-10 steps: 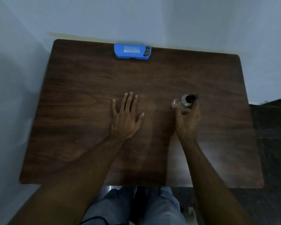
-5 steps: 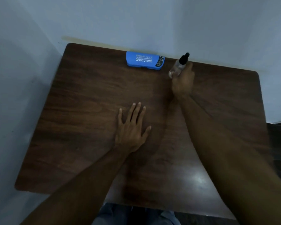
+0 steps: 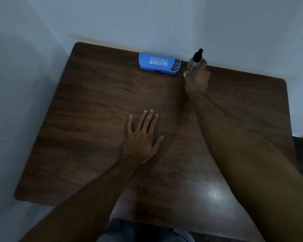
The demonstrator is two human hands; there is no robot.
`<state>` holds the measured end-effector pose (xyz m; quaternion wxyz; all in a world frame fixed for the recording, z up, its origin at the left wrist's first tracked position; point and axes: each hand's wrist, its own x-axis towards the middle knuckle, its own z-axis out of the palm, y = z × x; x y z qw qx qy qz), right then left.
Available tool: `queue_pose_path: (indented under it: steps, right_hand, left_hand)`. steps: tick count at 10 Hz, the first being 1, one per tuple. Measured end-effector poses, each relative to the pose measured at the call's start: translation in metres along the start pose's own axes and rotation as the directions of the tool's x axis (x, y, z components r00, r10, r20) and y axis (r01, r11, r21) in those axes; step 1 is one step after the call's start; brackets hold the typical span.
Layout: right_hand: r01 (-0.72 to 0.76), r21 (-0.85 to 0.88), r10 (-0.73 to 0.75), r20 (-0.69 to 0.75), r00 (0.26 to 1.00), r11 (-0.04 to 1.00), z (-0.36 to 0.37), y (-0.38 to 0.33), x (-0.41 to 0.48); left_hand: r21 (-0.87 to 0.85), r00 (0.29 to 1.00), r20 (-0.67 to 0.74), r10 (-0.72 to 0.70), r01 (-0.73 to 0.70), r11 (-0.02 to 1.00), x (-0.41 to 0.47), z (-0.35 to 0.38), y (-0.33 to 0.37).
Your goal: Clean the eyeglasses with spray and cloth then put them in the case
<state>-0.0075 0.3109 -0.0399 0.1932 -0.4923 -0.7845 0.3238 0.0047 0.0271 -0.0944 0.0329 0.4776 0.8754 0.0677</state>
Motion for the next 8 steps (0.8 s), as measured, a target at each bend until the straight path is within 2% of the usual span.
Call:
queue_pose_path:
  steps: [2,3,6,8]
  right_hand:
    - [-0.054,0.023,0.054,0.000,0.999,0.998,0.002,0.000,0.001]
    - [-0.034,-0.008,0.034,0.038,0.999,0.999,-0.003,-0.003,-0.002]
    - [-0.045,-0.008,0.045,0.022,0.999,0.999,-0.004,-0.004,-0.005]
    - [-0.035,0.052,0.034,0.021,0.999,0.998,-0.004,-0.006,-0.019]
  left_hand:
    - [0.000,1.000,0.004,-0.002,0.002,1.000,0.000,-0.002,0.001]
    - [0.008,1.000,0.012,-0.003,0.003,1.000,0.000,-0.003,0.001]
    - [0.021,0.999,0.035,-0.010,0.009,1.000,0.001,-0.002,0.001]
    - [0.038,0.999,0.034,-0.002,0.001,0.999,0.001,-0.007,0.003]
